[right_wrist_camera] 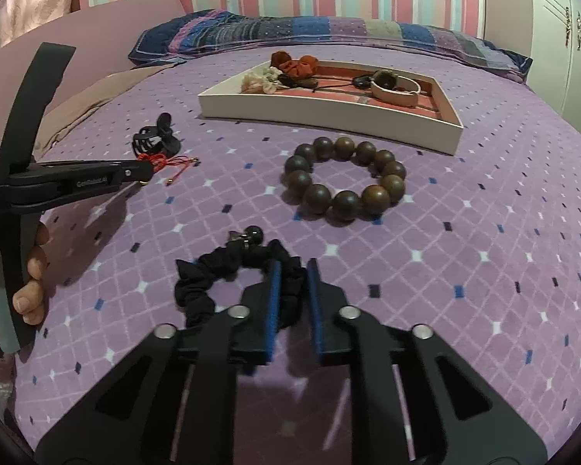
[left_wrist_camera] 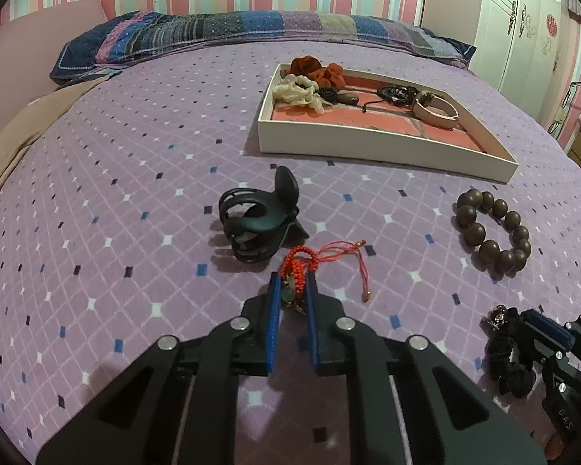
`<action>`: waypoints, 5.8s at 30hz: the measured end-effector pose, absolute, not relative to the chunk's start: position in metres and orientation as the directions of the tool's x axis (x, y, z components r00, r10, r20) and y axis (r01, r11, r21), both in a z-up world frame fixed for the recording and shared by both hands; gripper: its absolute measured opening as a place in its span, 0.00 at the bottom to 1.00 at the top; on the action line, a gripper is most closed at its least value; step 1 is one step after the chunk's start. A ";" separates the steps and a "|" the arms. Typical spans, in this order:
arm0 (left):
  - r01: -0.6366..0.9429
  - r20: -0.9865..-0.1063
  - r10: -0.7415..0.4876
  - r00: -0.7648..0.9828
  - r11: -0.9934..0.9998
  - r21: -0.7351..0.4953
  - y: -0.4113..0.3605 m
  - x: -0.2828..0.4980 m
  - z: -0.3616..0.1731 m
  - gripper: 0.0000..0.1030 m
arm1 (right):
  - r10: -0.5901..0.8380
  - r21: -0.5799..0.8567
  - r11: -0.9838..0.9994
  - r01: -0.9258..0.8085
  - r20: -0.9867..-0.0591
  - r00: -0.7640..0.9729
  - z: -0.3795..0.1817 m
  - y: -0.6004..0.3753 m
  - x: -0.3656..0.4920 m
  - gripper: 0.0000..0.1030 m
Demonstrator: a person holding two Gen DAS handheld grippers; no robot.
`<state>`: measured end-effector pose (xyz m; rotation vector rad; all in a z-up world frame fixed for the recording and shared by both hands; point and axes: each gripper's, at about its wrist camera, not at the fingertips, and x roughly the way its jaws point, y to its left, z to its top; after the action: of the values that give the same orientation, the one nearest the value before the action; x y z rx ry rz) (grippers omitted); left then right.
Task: Organize jewelry
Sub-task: 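Carry the red cord charm and black fabric bracelet over the tray with both tools, then open both tools to drop the red charm and black bracelet into the tray, then move both open tools toward the black claw clip and wooden bead bracelet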
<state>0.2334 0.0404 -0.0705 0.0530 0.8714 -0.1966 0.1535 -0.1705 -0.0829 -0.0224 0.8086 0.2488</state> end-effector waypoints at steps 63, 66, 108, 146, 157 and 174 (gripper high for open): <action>0.222 -0.700 -0.207 0.683 0.973 -0.071 -0.044 0.378 -0.003 0.10 | 0.036 -0.004 0.999 -0.049 -0.615 0.788 -0.019 -0.263 0.351 0.08; 0.209 -0.723 -0.191 0.664 0.976 -0.066 -0.047 0.396 -0.019 0.10 | 0.026 -0.002 0.999 -0.035 -0.632 0.775 -0.028 -0.267 0.361 0.08; 0.125 -0.742 -0.101 0.662 0.992 -0.023 -0.041 0.417 -0.022 0.56 | -0.032 -0.067 0.998 -0.018 -0.672 0.740 -0.024 -0.262 0.393 0.73; -0.020 -0.635 -0.004 0.772 0.999 -0.030 0.085 0.230 0.011 0.96 | -0.018 -0.033 0.999 -0.002 -0.616 0.787 -0.005 -0.231 0.231 0.96; 0.035 -0.693 -0.070 0.718 0.997 -0.064 0.064 0.236 -0.028 0.96 | -0.042 -0.029 0.999 0.031 -0.679 0.733 -0.045 -0.230 0.230 0.96; 0.052 -0.741 -0.053 0.669 0.998 -0.025 0.050 0.278 -0.059 0.96 | -0.052 -0.046 0.999 0.027 -0.730 0.682 -0.070 -0.223 0.242 0.96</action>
<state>0.2781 0.0504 -0.0595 -0.0023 0.8358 -0.0592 0.2424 -0.2227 -0.0697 -0.0322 0.8192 -0.0442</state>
